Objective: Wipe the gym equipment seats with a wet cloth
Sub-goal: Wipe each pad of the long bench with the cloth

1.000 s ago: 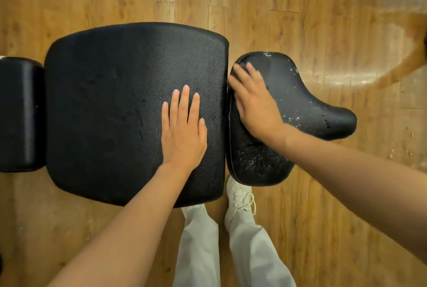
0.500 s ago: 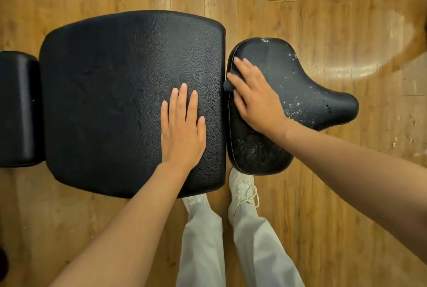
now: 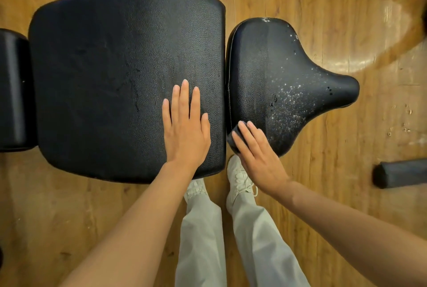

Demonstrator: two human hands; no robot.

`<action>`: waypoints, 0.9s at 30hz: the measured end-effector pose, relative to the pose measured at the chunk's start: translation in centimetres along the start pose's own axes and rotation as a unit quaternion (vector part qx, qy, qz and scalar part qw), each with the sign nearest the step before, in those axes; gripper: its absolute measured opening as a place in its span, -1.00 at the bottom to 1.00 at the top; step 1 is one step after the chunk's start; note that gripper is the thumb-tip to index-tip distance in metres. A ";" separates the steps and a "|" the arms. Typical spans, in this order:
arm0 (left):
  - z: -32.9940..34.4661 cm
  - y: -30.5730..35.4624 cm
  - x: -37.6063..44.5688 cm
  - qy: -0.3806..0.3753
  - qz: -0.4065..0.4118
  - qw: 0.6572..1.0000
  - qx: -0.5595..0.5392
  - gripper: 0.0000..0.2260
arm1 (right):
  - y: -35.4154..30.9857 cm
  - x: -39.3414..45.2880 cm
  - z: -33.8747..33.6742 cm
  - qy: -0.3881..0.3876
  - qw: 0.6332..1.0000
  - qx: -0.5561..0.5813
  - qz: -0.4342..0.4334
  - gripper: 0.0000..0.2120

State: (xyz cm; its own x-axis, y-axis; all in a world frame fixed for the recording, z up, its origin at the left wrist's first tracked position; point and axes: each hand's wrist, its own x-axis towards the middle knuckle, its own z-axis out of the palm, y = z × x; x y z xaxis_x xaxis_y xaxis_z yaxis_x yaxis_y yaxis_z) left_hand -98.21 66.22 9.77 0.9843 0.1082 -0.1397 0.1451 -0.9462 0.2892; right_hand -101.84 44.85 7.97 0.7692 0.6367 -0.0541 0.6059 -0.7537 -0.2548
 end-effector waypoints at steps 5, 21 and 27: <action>0.2 -0.4 -0.4 0.007 0.009 1.000 -0.004 -0.49 | 0.9 5.2 -0.8 0.051 0.998 0.031 -0.007 -0.58; 0.2 -0.3 -0.6 0.012 0.001 1.000 0.007 -0.49 | 3.7 -3.9 0.5 0.032 0.999 -0.001 -0.034 -0.33; 0.5 -0.1 -0.7 0.016 0.000 0.999 0.028 -0.48 | 3.5 0.9 -0.6 0.087 0.995 0.052 0.019 -0.61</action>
State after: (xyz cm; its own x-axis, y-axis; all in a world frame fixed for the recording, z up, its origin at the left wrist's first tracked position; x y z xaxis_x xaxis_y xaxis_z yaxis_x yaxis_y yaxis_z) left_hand -98.99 66.10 9.38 0.9871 0.1174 -0.1087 0.1403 -0.9615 0.2364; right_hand -98.90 42.72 7.56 0.8205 0.5630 0.0991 0.5578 -0.7504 -0.3548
